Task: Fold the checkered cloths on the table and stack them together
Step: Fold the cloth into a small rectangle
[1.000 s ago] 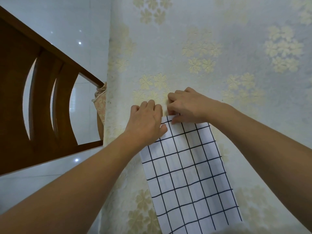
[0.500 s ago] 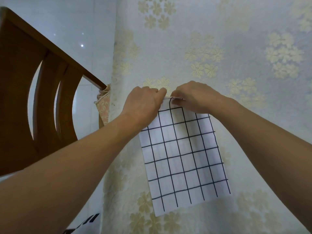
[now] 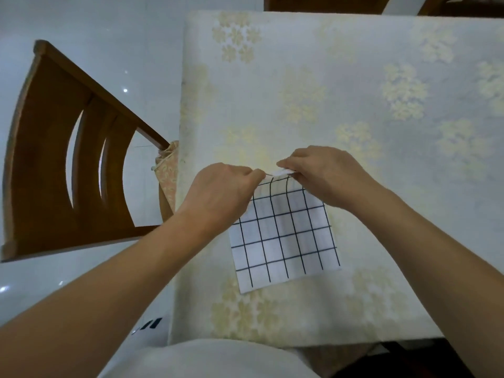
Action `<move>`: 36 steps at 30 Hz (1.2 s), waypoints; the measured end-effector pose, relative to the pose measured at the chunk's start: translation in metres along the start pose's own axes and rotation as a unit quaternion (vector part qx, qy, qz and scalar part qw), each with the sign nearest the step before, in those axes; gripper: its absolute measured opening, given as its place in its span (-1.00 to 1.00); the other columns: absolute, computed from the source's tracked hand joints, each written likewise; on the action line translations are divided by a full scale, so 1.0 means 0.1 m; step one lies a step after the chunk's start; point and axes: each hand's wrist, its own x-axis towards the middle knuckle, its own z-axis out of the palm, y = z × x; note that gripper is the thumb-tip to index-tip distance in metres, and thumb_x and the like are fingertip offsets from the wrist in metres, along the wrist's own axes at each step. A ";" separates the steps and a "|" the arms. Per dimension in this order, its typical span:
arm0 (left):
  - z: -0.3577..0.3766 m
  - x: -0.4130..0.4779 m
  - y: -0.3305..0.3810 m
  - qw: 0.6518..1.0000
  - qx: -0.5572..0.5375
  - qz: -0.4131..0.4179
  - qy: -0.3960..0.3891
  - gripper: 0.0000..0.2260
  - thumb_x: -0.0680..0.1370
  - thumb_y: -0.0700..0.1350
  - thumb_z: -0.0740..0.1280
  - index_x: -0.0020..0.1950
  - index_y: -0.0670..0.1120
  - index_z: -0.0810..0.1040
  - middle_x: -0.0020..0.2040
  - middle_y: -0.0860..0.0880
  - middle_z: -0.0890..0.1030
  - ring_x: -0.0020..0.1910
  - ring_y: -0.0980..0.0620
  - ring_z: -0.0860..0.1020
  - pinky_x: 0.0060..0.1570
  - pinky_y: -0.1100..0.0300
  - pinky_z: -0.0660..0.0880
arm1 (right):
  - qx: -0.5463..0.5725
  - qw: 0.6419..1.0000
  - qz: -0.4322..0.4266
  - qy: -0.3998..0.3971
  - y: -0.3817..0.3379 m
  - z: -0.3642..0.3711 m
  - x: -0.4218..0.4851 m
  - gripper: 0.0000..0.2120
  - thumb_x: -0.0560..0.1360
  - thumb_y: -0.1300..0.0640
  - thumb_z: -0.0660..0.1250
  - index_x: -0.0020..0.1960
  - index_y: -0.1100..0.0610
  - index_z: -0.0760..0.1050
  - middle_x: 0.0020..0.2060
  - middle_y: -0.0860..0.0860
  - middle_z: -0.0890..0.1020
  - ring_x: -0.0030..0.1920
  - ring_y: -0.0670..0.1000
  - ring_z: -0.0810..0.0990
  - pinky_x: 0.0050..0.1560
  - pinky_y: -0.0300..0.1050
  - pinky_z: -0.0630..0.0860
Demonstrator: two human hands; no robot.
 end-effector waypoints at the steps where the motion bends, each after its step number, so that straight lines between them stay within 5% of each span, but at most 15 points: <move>1: 0.00 -0.07 0.07 1.000 -0.002 0.013 0.000 -0.73 0.43 -0.33 0.42 0.10 -0.10 0.60 -0.34 -0.02 0.58 -0.47 -0.11 0.49 -0.53 0.11 0.44 | -0.001 1.000 -0.007 0.015 -0.03 0.04 -0.12 -0.66 0.64 0.13 0.19 0.40 -0.01 0.46 0.20 -0.01 0.60 0.11 0.15 0.57 -0.16 0.00 0.48; 7: 0.17 -0.55 0.42 0.998 -0.027 0.063 -0.007 -0.65 0.40 -0.36 0.42 0.14 -0.11 0.55 -0.11 -0.07 0.64 -0.28 -0.12 0.58 -0.37 0.01 0.54 | 0.030 0.991 0.002 0.127 -0.26 0.47 -0.77 -0.61 0.44 0.30 0.41 0.26 0.14 0.59 0.13 0.08 0.67 0.06 0.18 0.65 -0.20 0.03 0.59; 13: 0.44 -1.03 0.71 0.993 -0.072 0.092 0.006 -0.50 0.25 -0.40 0.54 0.17 -0.23 0.60 0.03 -0.19 0.68 -0.01 -0.18 0.66 -0.15 -0.04 0.65 | 0.073 0.983 0.064 0.156 -0.53 1.17 -1.23 -0.43 0.38 0.43 0.46 0.35 0.12 0.54 0.32 0.05 0.58 0.34 0.17 0.53 0.16 0.11 0.57; 18: 0.85 -1.30 0.84 0.992 -0.098 0.082 -0.011 -0.40 0.16 -0.36 0.63 0.20 -0.23 0.63 0.13 -0.18 0.67 0.11 -0.15 0.65 0.04 0.03 0.62 | 0.072 0.984 0.079 0.145 -0.69 1.66 -1.45 -0.53 0.51 0.32 0.30 0.41 0.14 0.48 0.42 0.12 0.47 0.45 0.20 0.40 0.32 0.19 0.46; 23: 1.15 -1.44 0.89 0.990 -0.113 0.074 -0.029 -0.51 0.24 -0.34 0.58 0.16 -0.22 0.65 0.13 -0.17 0.67 0.13 -0.15 0.63 0.12 0.03 0.60 | 0.088 0.979 0.108 0.146 -0.77 2.01 -1.59 -0.56 0.60 0.23 0.32 0.47 0.10 0.42 0.48 0.09 0.39 0.51 0.14 0.31 0.38 0.20 0.39; 27: 1.19 -1.45 0.92 0.989 -0.126 0.070 -0.029 -0.77 0.50 -0.14 0.40 0.13 -0.19 0.65 0.10 -0.11 0.67 0.10 -0.11 0.61 0.04 -0.02 0.60 | 0.092 0.979 0.114 0.145 -0.79 2.03 -1.67 -0.59 0.65 0.06 0.17 0.47 0.12 0.41 0.46 0.07 0.42 0.50 0.09 0.32 0.43 0.09 0.35; 32: 1.08 -1.12 0.83 0.994 -0.108 0.008 0.021 -0.75 0.58 -0.06 0.24 0.17 -0.14 0.57 0.17 -0.10 0.60 0.12 -0.10 0.53 0.05 -0.02 0.49 | 0.099 0.969 0.126 0.189 -0.69 1.83 -1.50 -0.68 0.64 0.12 0.18 0.33 0.17 0.51 0.28 0.11 0.55 0.30 0.12 0.50 0.23 0.12 0.49; 36: 1.12 -0.68 0.74 0.996 -0.065 -0.060 0.020 -0.52 0.61 0.06 0.16 0.46 -0.17 0.37 0.49 -0.19 0.35 0.45 -0.16 0.33 0.39 -0.10 0.32 | 0.109 0.954 0.142 0.239 -0.47 1.63 -1.08 -0.65 0.65 0.12 0.13 0.37 0.19 0.49 0.33 0.14 0.52 0.39 0.16 0.44 0.33 0.15 0.44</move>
